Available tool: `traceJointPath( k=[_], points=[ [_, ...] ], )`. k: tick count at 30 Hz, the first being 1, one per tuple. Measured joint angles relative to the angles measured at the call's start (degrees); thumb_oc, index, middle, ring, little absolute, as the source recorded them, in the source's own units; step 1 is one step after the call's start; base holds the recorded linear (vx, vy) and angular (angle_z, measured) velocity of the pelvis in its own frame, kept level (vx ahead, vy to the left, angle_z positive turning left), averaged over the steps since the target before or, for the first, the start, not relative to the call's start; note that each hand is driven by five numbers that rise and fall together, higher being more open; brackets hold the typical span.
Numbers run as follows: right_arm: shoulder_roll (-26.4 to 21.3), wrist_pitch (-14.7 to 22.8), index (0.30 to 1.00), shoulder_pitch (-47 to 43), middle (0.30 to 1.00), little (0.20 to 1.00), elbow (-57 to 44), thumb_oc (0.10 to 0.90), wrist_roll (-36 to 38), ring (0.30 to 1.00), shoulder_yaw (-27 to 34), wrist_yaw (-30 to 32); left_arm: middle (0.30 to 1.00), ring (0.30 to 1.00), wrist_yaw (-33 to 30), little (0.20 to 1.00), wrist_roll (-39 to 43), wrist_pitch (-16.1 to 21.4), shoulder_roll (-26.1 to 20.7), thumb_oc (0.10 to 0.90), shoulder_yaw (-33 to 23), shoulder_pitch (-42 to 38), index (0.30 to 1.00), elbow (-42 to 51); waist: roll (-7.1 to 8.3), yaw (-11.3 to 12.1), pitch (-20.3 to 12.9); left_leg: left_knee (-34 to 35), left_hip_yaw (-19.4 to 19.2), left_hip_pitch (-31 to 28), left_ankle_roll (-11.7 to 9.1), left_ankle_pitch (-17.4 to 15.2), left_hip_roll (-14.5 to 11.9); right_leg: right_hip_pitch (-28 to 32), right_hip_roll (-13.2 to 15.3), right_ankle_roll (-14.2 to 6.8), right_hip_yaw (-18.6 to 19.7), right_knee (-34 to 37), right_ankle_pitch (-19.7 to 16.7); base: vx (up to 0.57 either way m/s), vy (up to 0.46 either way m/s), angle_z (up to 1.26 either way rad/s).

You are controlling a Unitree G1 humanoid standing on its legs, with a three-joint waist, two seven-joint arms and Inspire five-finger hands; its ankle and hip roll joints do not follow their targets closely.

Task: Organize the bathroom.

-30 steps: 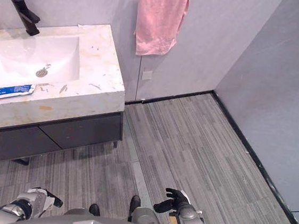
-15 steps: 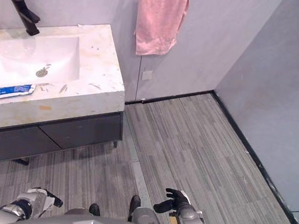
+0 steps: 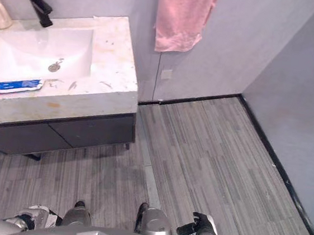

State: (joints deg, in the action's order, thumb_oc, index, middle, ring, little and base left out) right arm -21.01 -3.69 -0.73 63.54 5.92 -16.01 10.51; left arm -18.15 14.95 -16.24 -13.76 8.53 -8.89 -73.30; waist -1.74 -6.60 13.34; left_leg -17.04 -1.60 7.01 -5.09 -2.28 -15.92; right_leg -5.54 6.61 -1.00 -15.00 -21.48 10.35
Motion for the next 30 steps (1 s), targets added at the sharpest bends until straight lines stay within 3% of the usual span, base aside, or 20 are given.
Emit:
traceJointPath(
  k=[2,3,5,6,9,10,11,12,13,14,15,16,17,18,19,20,22,25,27,30],
  points=[
    [-1.19,0.62,0.9,-1.14,0.9,0.9,0.68,0.8,-0.03,0.9,0.61,0.09,0.9,0.9,0.0,0.9,0.1,-0.12,0.32,0.8,0.02,-0.78,0.9,0.0,-0.97,-0.26,1.03,-0.82,-4.65,-0.25,-0.9,-3.02,1.4,-1.64,3.43,-2.17,0.89,-4.07,1.06,0.12,0.449,0.11],
    [-1.2,0.67,0.9,-1.14,0.9,0.9,0.13,0.8,-0.04,0.9,1.27,0.06,0.9,0.9,-0.08,0.9,0.07,-0.11,0.09,0.8,0.03,-1.56,0.9,-0.05,-0.45,-0.32,1.87,-0.54,-6.01,-0.68,-3.4,-3.67,2.97,-1.89,5.48,-3.06,1.66,-5.3,1.24,0.13,0.456,0.19],
    [-0.67,0.21,0.9,-0.58,0.9,0.9,-2.3,0.8,-0.21,0.9,1.31,-0.36,0.9,0.9,-0.4,0.9,0.09,-0.7,-0.91,0.8,-0.02,-2.3,0.9,1.52,0.64,0.31,2.31,-4.25,-6.82,0.57,-1.54,-6.11,7.04,-1.39,9.28,-5.69,3.25,-2.7,-1.15,0.13,0.42,0.05],
    [-0.61,-0.39,0.9,-0.48,0.9,0.9,-3.76,0.8,-0.78,0.9,1.26,-0.5,0.9,0.9,-0.76,0.9,0.1,-1.4,-1.17,0.8,0.01,-2.29,0.9,1.98,0.59,0.38,2.39,-5.05,-7.17,0.9,-1.13,-6.77,7.25,-1.25,10.04,-5.92,3.41,-2.53,-1.7,0.09,0.247,-0.13],
    [0.71,-0.54,0.9,-1.03,0.9,0.9,-5.87,0.8,-1.38,0.9,1.23,-1.13,0.9,0.9,-1.6,0.9,0.19,-2.66,-2.79,0.8,-0.46,-1.85,0.9,1.82,1.03,0.57,2.57,-9.07,-9.49,1.46,2.03,-10.19,9.26,-1.37,11.72,-4.32,5.92,-0.14,-7.37,0.09,0.214,-0.32],
    [0.5,-0.65,0.9,-1.9,0.9,0.9,-5.32,0.8,-3.57,0.9,1.34,-1.13,0.9,0.9,-2.03,0.9,0.19,-2.79,-3.35,0.8,-0.57,-1.3,0.9,1.87,0.93,1.66,2.53,-8.17,-12.16,0.52,3.14,-10.46,8.96,-1.48,12.43,-3.28,5.01,2.74,-11.06,0.02,0.063,-0.51],
    [0.5,-0.65,0.9,-1.9,0.9,0.9,-5.32,0.8,-3.57,0.9,1.34,-1.13,0.9,0.9,-2.03,0.9,0.19,-2.79,-3.35,0.8,-0.57,-1.3,0.9,1.87,0.93,1.66,2.53,-8.17,-12.16,0.52,3.14,-10.46,8.96,-1.48,12.43,-3.28,5.01,2.74,-11.06,0.05,0.029,-0.73],
    [0.47,-0.82,0.9,-2.08,0.9,0.9,-4.58,0.8,-4.21,0.9,1.34,-1.43,0.9,0.9,-2.73,0.9,0.24,-2.81,-4.11,0.8,-0.72,-0.54,0.9,2.08,1.21,3.03,2.14,-7.25,-14.75,-0.05,3.93,-10.33,8.75,-1.41,13.3,-1.49,1.49,4.32,-11.77,0.13,-0.05,-0.89],
    [0.51,-0.96,0.9,-1.93,0.9,0.9,-3.44,0.8,-5.59,0.9,1.37,-1.77,0.9,0.9,-3.9,0.9,0.32,-2.88,-5.71,0.8,-2.45,0.74,0.9,2.83,1.42,4.09,1.94,-6.12,-17.15,-0.87,4.64,-10.49,8.21,-1.23,14.3,-3.19,-4.24,4.64,-10.74,0.16,-0.072,-1.08],
    [0.58,-1.06,0.9,-1.74,0.9,0.9,-3.51,0.8,-5.55,0.9,1.87,-2.1,0.9,0.9,-4.34,0.9,0.44,-2.8,-5.88,0.8,-3.72,2.2,0.9,3.0,1.58,4.29,1.91,-5.02,-17.27,-1.56,4.68,-10.4,8.21,-1.17,12.7,-4.93,-4.67,3.53,-9.47,0.1,-0.122,-0.94],
    [0.97,-0.69,0.9,-1.08,0.9,0.9,-3.77,0.8,-5.47,0.9,2.02,-2.86,0.9,0.9,-5.11,0.9,0.67,-2.41,-5.89,0.8,-5.6,2.62,0.9,2.84,0.39,3.94,2.43,-1.35,-17.56,-3.33,4.38,-8.53,6.84,-1.07,5.98,-6.84,0.11,3.66,-5.7,0.01,-0.09,-0.29],
    [1.09,-0.31,0.9,-0.23,0.9,0.9,-4.35,0.8,-5.46,0.9,1.95,-3.28,0.9,0.9,-5.81,0.9,0.77,-2.65,-6.07,0.8,-6.74,2.45,0.9,1.63,-0.3,2.81,2.24,3.73,-16.75,-5.04,4.48,-5.54,6.57,0.05,-0.49,-5.73,3.71,6.14,-3.41,-0.02,-0.079,0.2],
    [0.78,-0.38,0.9,1.07,0.9,0.9,-5.31,0.8,-5.46,0.9,1.95,-3.39,0.9,0.9,-6.16,0.9,1.49,-2.81,-5.8,0.8,-6.97,2.28,0.9,1.3,-0.62,1.44,1.99,8.44,-15.31,-6.14,4.51,-2.29,7.27,-0.21,-4.82,-3.47,3.27,6.65,-2.04,0.01,-0.095,0.74],
    [0.47,-0.32,0.9,1.88,0.9,0.9,-5.31,0.8,-5.47,0.9,1.81,-3.33,0.9,0.9,-6.45,0.9,2.98,-2.5,-5.48,0.8,-7.01,1.91,0.9,1.48,0.01,0.83,1.79,10.53,-14.3,-6.04,4.8,-0.72,8.91,-1.4,-6.19,-2.68,2.53,6.78,-2.01,0.03,-0.103,0.86],
    [0.41,-0.62,0.9,2.14,0.9,0.9,-4.48,0.8,-5.47,0.9,1.77,-3.37,0.9,0.9,-6.72,0.9,4.86,-1.48,-5.08,0.8,-6.75,1.73,0.9,2.38,1.92,0.75,1.39,11.17,-13.44,-5.64,4.88,-0.41,12.03,-1.55,-4.41,-1.97,3.31,7.58,-2.86,0.1,-0.138,0.88],
    [0.59,-0.69,0.9,1.93,0.9,0.9,-2.85,0.8,-5.46,0.9,1.78,-3.17,0.9,0.9,-7.35,0.9,7.36,0.0,-3.96,0.8,-6.61,1.53,0.9,3.44,2.65,0.48,1.07,11.19,-12.16,-5.5,4.78,-0.4,13.68,-1.28,-3.69,0.91,4.24,8.32,-6.32,0.12,-0.085,0.78],
    [0.93,-0.49,0.9,2.34,0.9,0.9,-0.8,0.8,-5.02,0.9,1.68,-3.18,0.9,0.9,-7.92,0.9,10.8,1.15,-1.19,0.8,-8.74,2.02,0.9,4.08,-0.35,1.25,-0.68,10.75,-9.86,-5.33,3.84,0.0,12.91,1.94,-4.83,0.88,2.25,12.31,-7.17,0.08,-0.041,0.57],
    [0.85,-0.52,0.9,2.21,0.9,0.9,-0.67,0.8,-4.98,0.9,1.71,-3.15,0.9,0.9,-8.64,0.9,12.83,1.34,-0.06,0.8,-9.95,3.2,0.9,4.01,-1.44,1.88,-1.89,6.23,-8.86,-4.37,2.72,-0.07,12.29,3.86,-5.06,2.61,1.34,13.33,-6.35,0.13,-0.012,0.28],
    [0.83,0.41,0.9,1.15,0.9,0.9,-2.45,0.8,-5.0,0.9,1.71,-2.88,0.9,0.9,-12.21,0.9,16.71,2.93,-0.46,0.8,-13.7,3.63,0.9,3.51,-0.02,2.11,-2.21,-7.39,-6.26,3.25,0.77,0.91,11.31,5.31,-4.85,2.41,1.93,15.68,-6.51,0.22,0.163,0.18],
    [0.77,1.85,0.9,0.85,0.9,0.9,-1.09,0.8,-4.93,0.9,1.53,-2.5,0.9,0.9,-16.33,0.9,21.71,5.34,-1.97,0.8,-17.52,5.47,0.9,3.23,0.65,2.93,-3.12,-0.82,-4.6,1.38,0.81,0.32,7.24,6.98,-5.87,2.44,0.66,16.87,-7.58,0.1,0.183,-0.09]
  ],
)
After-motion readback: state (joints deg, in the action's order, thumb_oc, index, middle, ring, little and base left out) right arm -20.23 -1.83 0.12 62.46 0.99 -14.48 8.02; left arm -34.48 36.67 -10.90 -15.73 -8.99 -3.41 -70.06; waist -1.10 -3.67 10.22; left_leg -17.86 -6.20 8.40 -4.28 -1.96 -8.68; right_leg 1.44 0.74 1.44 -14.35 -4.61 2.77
